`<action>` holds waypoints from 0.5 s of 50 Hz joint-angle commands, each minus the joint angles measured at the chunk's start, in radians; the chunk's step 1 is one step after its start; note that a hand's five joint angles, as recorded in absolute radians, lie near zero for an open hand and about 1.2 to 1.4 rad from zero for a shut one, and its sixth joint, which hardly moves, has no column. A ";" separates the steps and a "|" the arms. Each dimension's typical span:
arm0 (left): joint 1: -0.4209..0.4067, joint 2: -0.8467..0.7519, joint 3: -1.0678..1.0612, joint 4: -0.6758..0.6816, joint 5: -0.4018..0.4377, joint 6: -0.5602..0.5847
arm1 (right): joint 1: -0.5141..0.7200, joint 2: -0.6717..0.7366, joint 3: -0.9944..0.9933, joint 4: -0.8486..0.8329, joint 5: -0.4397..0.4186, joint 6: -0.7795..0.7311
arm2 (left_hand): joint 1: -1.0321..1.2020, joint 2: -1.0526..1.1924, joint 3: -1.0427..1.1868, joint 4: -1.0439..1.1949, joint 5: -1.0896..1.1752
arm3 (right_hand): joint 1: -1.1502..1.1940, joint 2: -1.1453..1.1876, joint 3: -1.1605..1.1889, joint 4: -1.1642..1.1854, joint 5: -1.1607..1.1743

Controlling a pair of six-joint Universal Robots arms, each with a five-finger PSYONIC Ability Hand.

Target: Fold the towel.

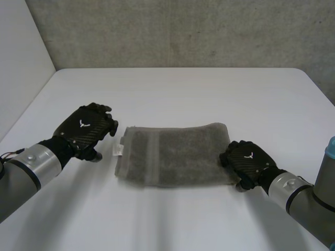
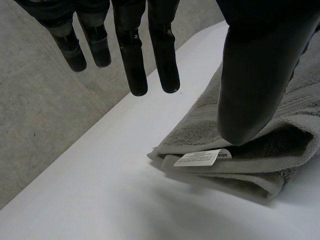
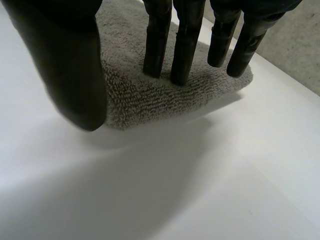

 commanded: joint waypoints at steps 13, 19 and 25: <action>0.003 -0.001 -0.005 0.013 0.000 0.000 | -0.008 -0.002 -0.023 -0.015 0.009 -0.007 | -0.034 -0.033 -0.051 -0.059 -0.007 | 0.663 0.662 -0.042 -0.076 0.665; 0.003 0.001 -0.007 0.013 0.000 0.000 | -0.109 -0.089 0.021 0.011 -0.011 -0.037 | -0.037 -0.036 -0.051 -0.059 -0.010 | 0.663 0.662 -0.042 -0.076 0.665; 0.005 0.001 -0.007 0.013 0.000 0.000 | -0.191 -0.128 0.025 0.069 -0.046 -0.131 | -0.037 -0.036 -0.051 -0.059 -0.010 | 0.663 0.662 -0.042 -0.076 0.665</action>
